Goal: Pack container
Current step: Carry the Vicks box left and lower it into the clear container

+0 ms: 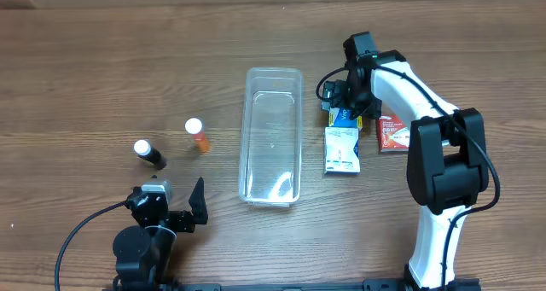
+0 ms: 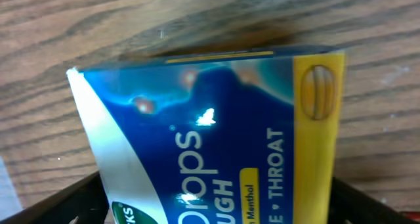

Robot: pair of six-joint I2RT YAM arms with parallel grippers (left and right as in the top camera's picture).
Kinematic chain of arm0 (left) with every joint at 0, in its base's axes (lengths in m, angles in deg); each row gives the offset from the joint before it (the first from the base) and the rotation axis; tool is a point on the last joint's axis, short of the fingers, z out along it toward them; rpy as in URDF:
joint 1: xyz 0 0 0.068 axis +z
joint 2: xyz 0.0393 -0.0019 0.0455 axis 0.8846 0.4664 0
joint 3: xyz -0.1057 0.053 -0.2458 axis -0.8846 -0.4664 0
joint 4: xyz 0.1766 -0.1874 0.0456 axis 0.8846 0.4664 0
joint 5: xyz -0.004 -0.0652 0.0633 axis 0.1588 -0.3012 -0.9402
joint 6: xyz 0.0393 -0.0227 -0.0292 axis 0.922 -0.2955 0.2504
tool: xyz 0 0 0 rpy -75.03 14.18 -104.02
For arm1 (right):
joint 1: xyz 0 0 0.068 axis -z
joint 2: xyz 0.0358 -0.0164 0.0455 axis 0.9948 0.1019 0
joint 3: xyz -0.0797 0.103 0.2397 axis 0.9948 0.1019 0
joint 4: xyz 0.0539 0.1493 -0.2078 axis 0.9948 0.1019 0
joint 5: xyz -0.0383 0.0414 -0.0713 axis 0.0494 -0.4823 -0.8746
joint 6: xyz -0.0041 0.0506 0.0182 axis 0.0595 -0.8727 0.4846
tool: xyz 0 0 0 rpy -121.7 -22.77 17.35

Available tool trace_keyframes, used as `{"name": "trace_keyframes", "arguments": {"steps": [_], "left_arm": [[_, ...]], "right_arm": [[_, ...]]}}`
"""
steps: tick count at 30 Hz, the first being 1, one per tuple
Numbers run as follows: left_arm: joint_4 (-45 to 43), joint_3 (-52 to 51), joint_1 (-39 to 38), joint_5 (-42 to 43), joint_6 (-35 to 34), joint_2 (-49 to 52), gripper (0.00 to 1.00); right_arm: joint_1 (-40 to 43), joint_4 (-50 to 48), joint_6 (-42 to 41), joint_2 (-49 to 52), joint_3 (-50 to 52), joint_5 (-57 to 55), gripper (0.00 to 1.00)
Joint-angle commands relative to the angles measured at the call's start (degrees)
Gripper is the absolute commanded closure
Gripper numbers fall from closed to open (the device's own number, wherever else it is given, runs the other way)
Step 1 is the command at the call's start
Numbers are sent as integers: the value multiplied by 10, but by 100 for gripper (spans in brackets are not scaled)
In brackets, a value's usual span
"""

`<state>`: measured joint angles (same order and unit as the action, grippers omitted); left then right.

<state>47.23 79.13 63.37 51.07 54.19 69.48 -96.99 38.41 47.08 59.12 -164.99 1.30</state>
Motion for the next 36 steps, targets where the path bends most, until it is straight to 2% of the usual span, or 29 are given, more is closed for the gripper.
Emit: {"name": "trace_keyframes", "arguments": {"steps": [1, 4, 8, 18, 25, 28, 33, 36], "left_arm": [[-2, -2, 3, 4, -5, -6, 0], [-2, -2, 3, 4, -5, -6, 0], [-2, -2, 3, 4, -5, -5, 0], [-2, -2, 3, 4, -5, -6, 0], [-2, -2, 3, 4, -5, -5, 0], [-2, -2, 3, 4, -5, -5, 0], [-2, -2, 3, 4, -5, -6, 0], [-2, -2, 3, 4, -5, -6, 0]], "right_arm": [[-7, 3, -7, 4, 7, -40, 19], [-7, 14, -7, 4, 6, -54, 26], [-6, 67, -7, 0, -28, -74, 27], [-59, 243, -8, -94, -206, -94, 29], [-161, 235, -68, -130, -208, -89, 29], [-209, 188, -106, -125, -185, -90, 29], [-236, 101, -191, -92, -140, -89, 29], [-235, 68, -195, -63, -133, -89, 29]]}}
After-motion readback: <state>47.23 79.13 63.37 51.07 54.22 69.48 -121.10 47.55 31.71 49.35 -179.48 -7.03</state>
